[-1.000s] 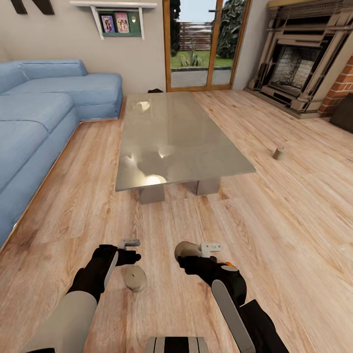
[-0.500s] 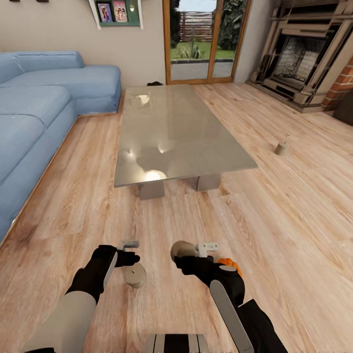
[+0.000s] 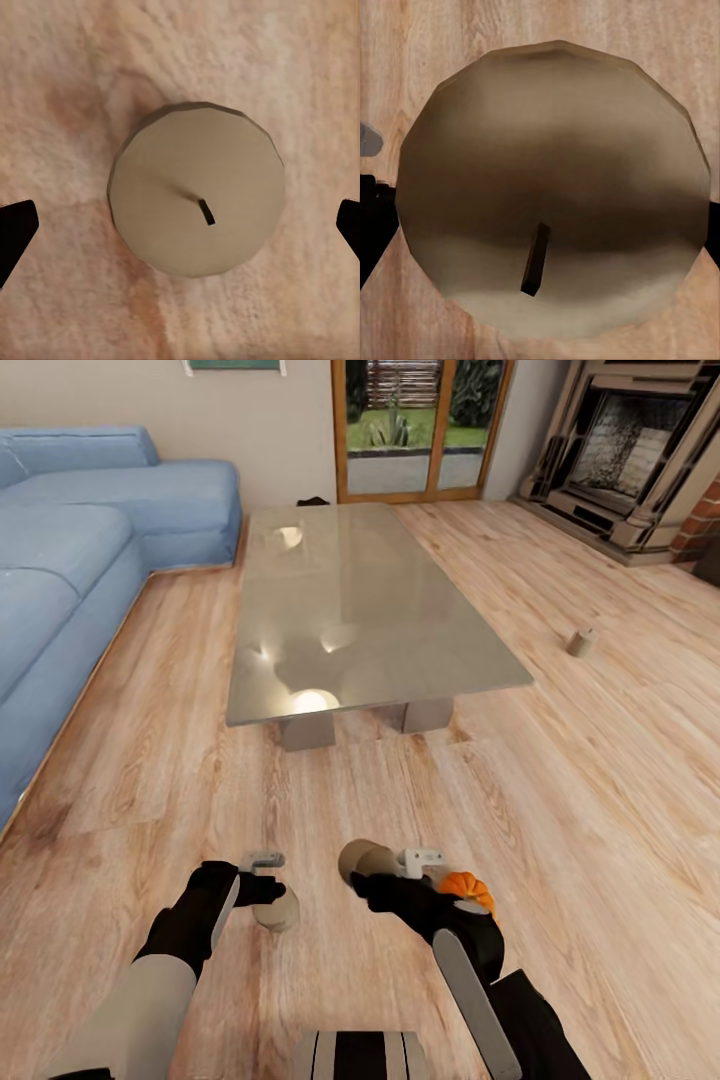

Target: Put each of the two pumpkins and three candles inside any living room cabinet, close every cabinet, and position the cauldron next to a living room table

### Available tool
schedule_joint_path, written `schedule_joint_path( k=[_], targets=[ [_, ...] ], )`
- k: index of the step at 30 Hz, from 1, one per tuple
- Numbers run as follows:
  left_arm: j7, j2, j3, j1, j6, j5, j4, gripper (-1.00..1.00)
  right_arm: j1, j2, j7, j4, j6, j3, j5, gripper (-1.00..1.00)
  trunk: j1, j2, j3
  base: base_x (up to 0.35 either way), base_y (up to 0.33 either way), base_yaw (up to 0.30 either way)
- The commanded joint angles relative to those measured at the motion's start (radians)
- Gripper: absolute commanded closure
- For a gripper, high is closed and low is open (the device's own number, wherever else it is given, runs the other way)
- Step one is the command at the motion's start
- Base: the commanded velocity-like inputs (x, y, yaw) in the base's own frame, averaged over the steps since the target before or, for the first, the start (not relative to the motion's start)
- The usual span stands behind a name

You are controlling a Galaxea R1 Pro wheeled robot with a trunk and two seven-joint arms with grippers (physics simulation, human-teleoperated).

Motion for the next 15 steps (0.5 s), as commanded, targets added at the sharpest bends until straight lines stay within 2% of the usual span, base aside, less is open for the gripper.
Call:
schedule_joint_path(
  k=[1, 4, 8, 10, 15],
  targets=[
    [-0.009, -0.001, 0.005, 0.0, 0.004, -0.01, -0.001, -1.0, 0.0, 0.0, 0.003, -0.001, -0.002, -0.008, -0.012, 1.0, 0.0, -0.001, -0.005, 0.0, 0.0, 0.0],
    [-0.01, 0.0, 0.005, 0.0, 0.003, -0.01, -0.001, -1.0, 0.001, -0.001, 0.052, -0.001, -0.01, -0.034, -0.012, 1.0, 0.002, -0.001, -0.016, 0.0, 0.0, 0.0],
    [-0.01, 0.0, 0.005, 0.0, 0.003, -0.01, -0.003, -1.0, 0.004, -0.001, 0.146, -0.001, -0.014, -0.093, -0.012, 1.0, 0.003, -0.002, -0.032, 0.0, 0.0, 0.0],
    [-0.01, -0.001, 0.005, 0.0, 0.002, -0.01, -0.004, -1.0, 0.004, 0.0, 0.168, -0.001, -0.015, -0.11, -0.013, 1.0, 0.004, -0.003, -0.04, 0.0, 0.0, 0.0],
    [-0.01, 0.0, 0.005, 0.001, 0.002, -0.011, -0.01, -1.0, 0.004, 0.0, 0.188, -0.001, -0.015, -0.124, -0.015, 1.0, 0.007, -0.004, -0.059, 0.0, 0.0, 0.0]
  ],
)
